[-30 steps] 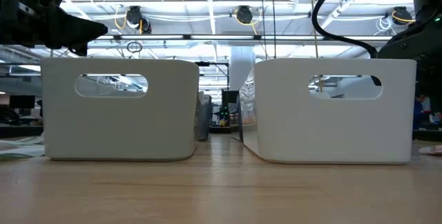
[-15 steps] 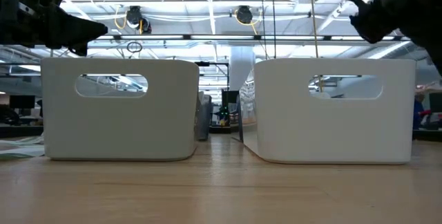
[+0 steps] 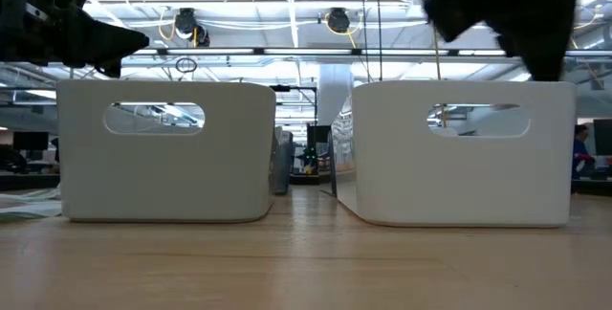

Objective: Pick & Place First Aid Supplies
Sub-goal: Put the orange pad into the white bin

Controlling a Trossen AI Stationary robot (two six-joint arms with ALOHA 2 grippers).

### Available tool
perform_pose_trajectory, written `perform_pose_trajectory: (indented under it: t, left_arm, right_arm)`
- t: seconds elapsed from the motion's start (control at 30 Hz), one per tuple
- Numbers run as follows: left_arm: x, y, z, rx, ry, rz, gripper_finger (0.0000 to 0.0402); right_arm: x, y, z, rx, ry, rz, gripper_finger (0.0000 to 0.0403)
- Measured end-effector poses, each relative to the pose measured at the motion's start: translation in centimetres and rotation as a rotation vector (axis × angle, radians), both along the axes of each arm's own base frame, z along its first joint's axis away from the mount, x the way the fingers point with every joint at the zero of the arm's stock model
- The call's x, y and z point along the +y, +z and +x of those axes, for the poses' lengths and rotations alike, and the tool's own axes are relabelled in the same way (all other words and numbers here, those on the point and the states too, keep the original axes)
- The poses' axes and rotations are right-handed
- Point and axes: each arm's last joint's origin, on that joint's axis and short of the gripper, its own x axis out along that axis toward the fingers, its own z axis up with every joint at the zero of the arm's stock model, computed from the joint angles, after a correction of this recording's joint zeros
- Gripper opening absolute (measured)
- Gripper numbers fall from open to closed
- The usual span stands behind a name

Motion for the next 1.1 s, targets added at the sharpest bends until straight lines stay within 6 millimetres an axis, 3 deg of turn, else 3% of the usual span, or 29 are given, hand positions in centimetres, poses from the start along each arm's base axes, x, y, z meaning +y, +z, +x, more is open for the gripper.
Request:
perform_pose_trajectory:
  t: [0.3, 0.53, 1.1]
  left_arm:
    - [0.0, 0.0, 0.0, 0.0, 0.0, 0.0, 0.0047]
    - [0.0, 0.0, 0.0, 0.0, 0.0, 0.0, 0.0047]
    - [0.0, 0.0, 0.0, 0.0, 0.0, 0.0, 0.0047]
  right_arm:
    - [-0.8, 0.6, 5.5, -0.052, 0.15, 0.006, 0.0002]
    - [-1.4, 1.3, 7.8, -0.064, 0.222, 0.026, 0.0002]
    - [-1.5, -6.0, 8.5, -0.012, 0.33, -0.057, 0.0008]
